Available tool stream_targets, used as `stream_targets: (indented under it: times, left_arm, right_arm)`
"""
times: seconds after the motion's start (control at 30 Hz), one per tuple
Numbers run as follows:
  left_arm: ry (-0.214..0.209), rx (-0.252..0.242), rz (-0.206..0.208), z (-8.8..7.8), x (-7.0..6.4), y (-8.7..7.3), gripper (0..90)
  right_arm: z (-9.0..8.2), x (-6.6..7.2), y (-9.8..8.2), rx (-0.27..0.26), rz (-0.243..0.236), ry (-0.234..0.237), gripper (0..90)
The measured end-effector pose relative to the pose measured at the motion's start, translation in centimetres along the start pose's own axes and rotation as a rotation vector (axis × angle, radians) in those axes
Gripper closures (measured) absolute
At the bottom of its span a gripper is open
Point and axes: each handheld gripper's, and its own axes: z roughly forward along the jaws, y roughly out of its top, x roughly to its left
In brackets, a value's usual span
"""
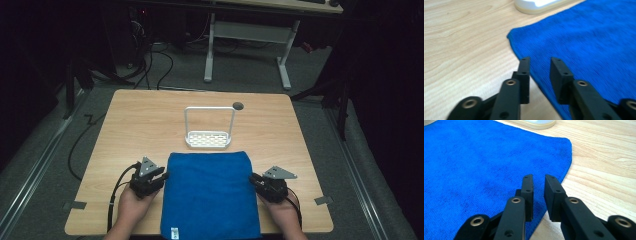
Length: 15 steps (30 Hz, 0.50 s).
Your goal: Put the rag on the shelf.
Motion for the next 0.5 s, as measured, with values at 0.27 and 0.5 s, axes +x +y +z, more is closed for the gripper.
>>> stream_targets:
  times: [0.27, 0.5]
  left_arm:
    - [0.042, -0.011, -0.028, 3.2, 1.7, 1.7, 76.1]
    - [0.047, -0.036, -0.062, 5.3, 2.8, 2.6, 69.7]
  right_arm:
    - [-0.1, 0.1, 0.1, -0.009, -0.012, 0.002, 77.4]
    - [-0.2, 0.2, 0.1, -0.022, -0.015, -0.013, 77.2]
